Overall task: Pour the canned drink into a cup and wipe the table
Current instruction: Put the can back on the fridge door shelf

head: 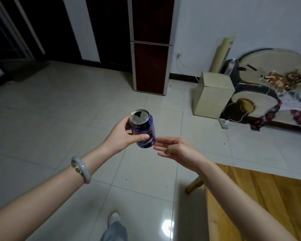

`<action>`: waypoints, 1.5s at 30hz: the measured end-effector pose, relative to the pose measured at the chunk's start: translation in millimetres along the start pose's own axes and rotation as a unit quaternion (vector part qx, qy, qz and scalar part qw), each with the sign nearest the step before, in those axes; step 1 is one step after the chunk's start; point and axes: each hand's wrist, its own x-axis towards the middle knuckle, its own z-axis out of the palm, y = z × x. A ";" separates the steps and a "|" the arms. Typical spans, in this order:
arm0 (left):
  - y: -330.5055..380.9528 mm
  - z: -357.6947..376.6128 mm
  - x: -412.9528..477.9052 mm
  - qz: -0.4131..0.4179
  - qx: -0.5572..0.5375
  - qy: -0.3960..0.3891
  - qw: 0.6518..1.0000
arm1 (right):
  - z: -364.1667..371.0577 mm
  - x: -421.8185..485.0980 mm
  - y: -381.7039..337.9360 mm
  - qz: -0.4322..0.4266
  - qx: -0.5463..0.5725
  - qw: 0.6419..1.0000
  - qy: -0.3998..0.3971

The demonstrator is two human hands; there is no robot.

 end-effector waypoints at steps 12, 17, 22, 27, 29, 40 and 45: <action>-35.7 -162.3 133.2 0.021 0.021 0.010 1.000 | 84.6 183.6 -72.0 -0.029 -0.020 0.999 0.018; -47.1 -210.4 183.6 0.018 0.020 0.018 0.999 | 105.6 244.3 -100.8 -0.035 -0.018 0.999 0.025; -62.2 -246.0 234.1 0.015 0.009 0.027 0.999 | 114.5 305.0 -128.8 -0.031 -0.018 0.999 0.020; -78.9 -275.1 295.7 0.016 -0.005 0.040 0.999 | 108.8 377.0 -156.0 -0.033 -0.032 0.999 0.000; -83.9 -286.2 325.4 0.018 -0.012 0.042 0.999 | 103.5 410.3 -170.0 -0.033 -0.038 0.999 -0.005; -83.0 -347.5 515.3 0.017 -0.019 0.058 0.998 | 61.2 587.3 -276.3 -0.043 -0.044 0.998 -0.032; -96.2 -375.2 581.9 0.018 -0.020 0.067 0.997 | 53.0 657.6 -307.5 -0.039 -0.050 0.997 -0.036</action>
